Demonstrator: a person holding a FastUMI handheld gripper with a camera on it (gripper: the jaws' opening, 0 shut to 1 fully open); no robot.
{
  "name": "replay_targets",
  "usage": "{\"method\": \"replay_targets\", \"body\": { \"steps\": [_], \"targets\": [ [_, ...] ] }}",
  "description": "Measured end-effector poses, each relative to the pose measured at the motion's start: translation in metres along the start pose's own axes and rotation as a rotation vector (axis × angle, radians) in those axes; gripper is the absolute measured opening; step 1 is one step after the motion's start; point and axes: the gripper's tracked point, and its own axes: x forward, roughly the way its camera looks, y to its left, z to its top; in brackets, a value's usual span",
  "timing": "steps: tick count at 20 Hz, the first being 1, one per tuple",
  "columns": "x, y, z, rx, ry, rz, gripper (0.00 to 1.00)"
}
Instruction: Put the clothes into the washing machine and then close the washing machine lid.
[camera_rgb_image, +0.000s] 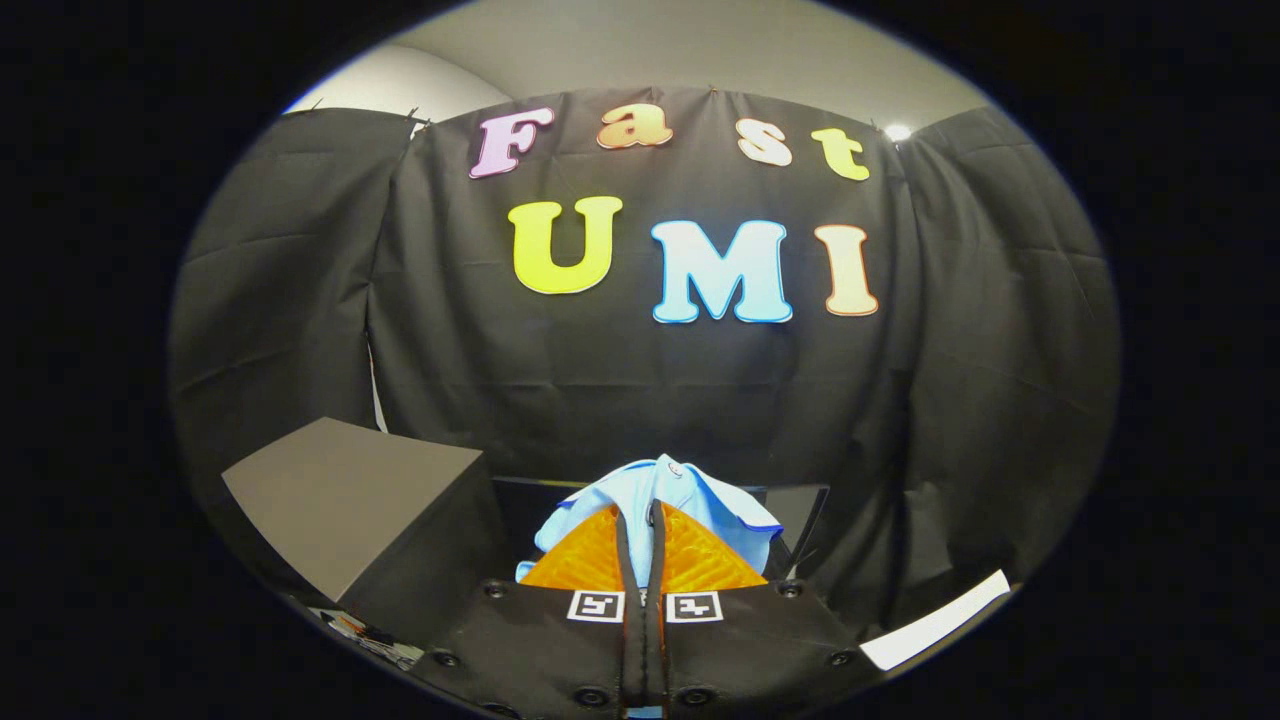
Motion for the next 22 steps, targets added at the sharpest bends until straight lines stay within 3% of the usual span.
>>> {"method": "replay_targets", "body": {
  "steps": [22],
  "targets": [
    [0.042,-0.002,-0.177,0.026,0.311,-0.001,0.01]
  ]
}}
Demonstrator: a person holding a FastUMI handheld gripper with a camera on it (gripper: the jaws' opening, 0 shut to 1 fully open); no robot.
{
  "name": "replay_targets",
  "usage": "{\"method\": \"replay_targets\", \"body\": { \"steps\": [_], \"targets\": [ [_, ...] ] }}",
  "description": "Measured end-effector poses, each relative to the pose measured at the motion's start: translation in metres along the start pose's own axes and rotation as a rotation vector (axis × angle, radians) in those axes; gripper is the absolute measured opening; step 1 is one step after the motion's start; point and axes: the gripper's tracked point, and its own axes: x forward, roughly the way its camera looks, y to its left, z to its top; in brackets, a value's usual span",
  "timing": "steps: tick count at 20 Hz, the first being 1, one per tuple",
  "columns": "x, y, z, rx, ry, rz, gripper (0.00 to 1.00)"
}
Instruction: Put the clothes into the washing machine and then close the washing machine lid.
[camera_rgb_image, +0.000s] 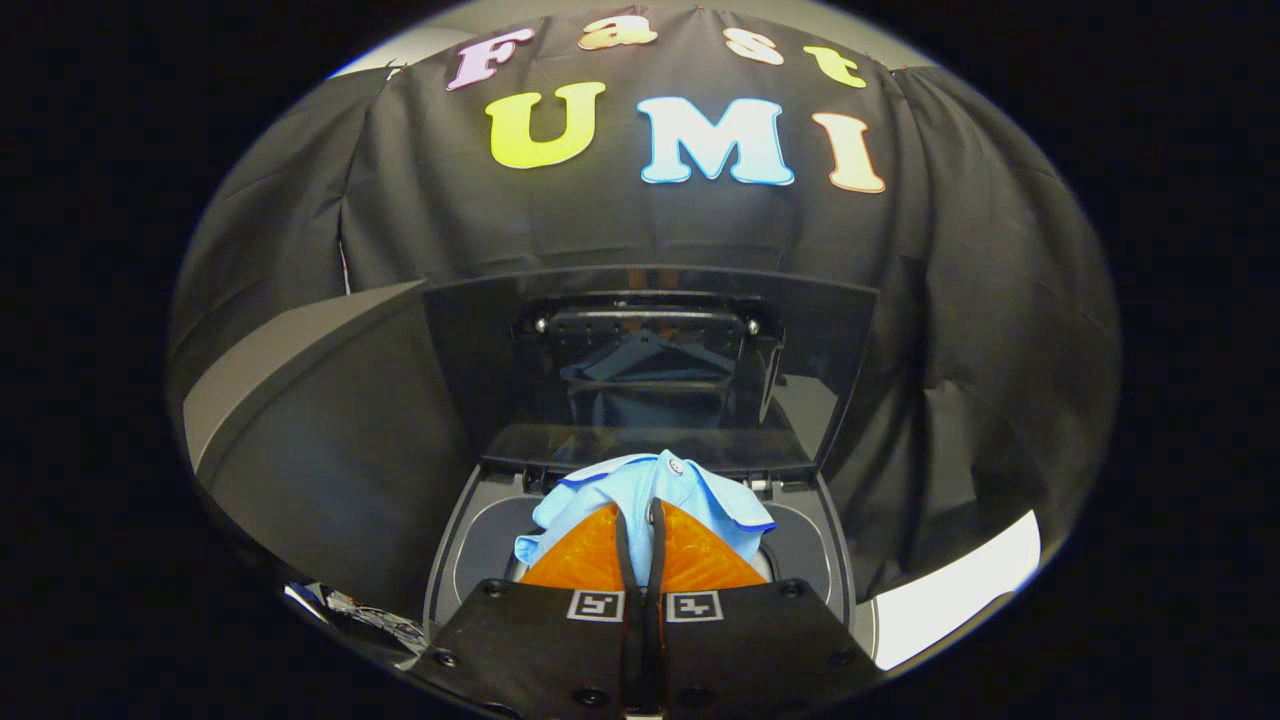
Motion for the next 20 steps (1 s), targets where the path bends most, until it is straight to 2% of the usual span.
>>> {"method": "replay_targets", "body": {
  "steps": [6,8,11,15,20],
  "targets": [
    [0.013,-0.002,-0.029,-0.009,0.105,-0.010,0.03],
    [0.012,-0.001,-0.039,0.000,0.135,-0.010,0.06],
    [0.014,-0.002,-0.046,-0.023,0.154,-0.017,0.24],
    [0.009,-0.007,-0.040,-0.041,0.145,-0.066,0.96],
    [0.003,-0.008,-0.031,-0.029,0.117,-0.083,0.99]
  ]
}}
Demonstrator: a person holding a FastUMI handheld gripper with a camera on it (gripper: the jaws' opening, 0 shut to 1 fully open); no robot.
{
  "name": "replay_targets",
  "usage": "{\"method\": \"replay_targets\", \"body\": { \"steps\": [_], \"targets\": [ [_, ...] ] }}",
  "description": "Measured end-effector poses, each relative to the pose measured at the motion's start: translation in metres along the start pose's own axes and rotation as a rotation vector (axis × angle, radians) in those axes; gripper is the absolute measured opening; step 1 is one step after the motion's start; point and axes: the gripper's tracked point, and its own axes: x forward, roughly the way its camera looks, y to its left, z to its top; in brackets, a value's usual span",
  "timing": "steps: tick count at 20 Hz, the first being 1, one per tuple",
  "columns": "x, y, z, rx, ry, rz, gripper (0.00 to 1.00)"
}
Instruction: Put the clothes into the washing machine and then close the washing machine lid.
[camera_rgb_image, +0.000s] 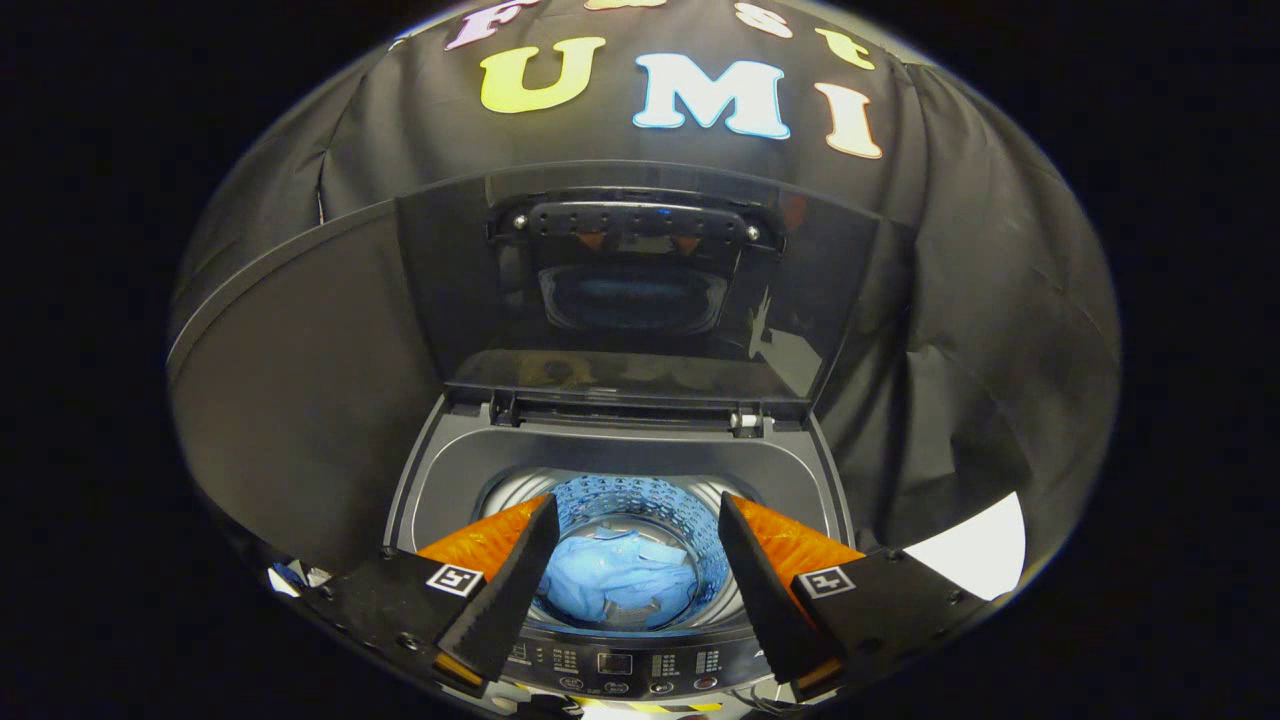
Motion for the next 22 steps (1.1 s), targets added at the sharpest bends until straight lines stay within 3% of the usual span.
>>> {"method": "replay_targets", "body": {
  "steps": [3,11,14,22],
  "targets": [
    [-0.016,0.004,0.027,0.044,-0.087,0.025,0.98],
    [-0.068,0.017,0.144,0.100,-0.476,0.108,0.98],
    [-0.076,0.014,0.186,0.065,-0.598,0.090,0.98],
    [-0.025,0.012,0.241,0.039,-0.644,0.057,0.98]
  ]
}}
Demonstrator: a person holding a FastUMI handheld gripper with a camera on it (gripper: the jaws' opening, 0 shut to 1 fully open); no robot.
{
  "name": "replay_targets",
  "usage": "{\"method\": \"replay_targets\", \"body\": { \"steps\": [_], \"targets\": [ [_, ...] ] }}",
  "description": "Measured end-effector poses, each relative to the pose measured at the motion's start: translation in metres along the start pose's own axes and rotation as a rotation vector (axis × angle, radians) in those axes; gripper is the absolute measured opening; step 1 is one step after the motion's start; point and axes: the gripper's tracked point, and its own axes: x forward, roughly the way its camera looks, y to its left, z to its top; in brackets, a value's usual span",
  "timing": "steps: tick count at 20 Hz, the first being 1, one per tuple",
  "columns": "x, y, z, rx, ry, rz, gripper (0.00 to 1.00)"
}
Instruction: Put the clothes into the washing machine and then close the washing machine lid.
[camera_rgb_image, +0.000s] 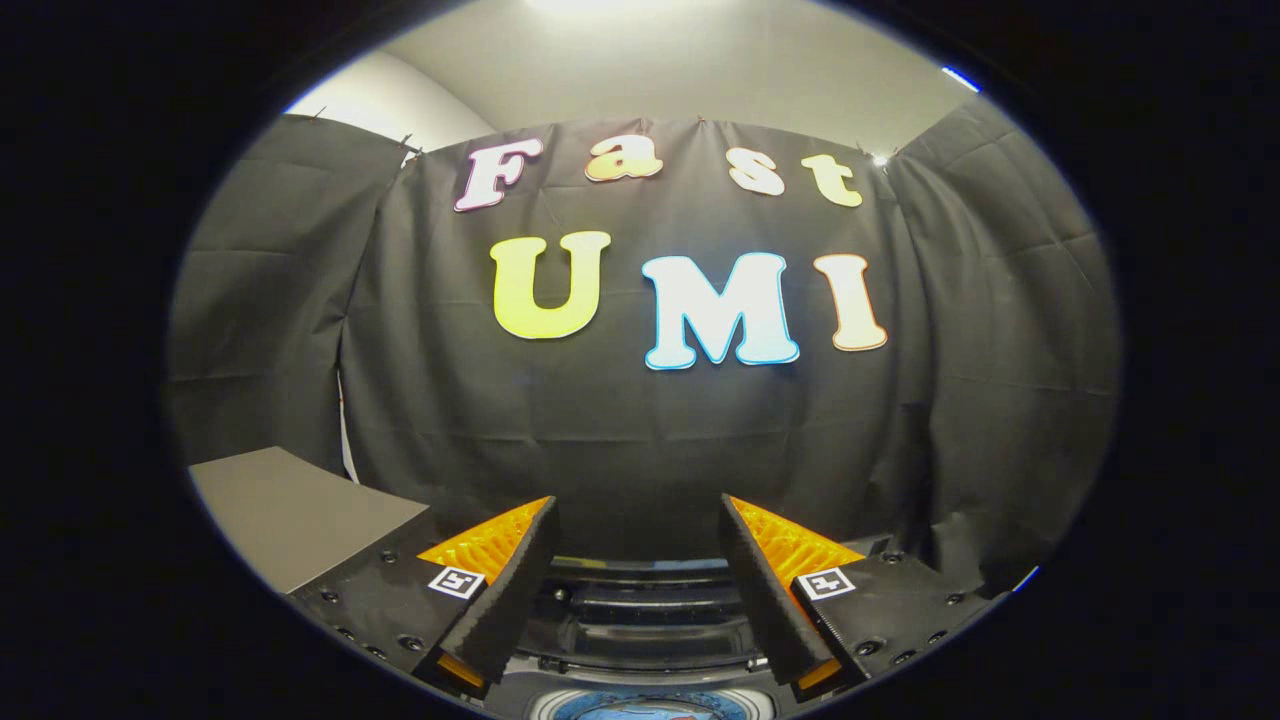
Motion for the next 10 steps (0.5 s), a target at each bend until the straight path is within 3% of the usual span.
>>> {"method": "replay_targets", "body": {
  "steps": [10],
  "targets": [
    [0.070,-0.002,-0.038,0.003,0.084,-0.019,0.98]
  ]
}}
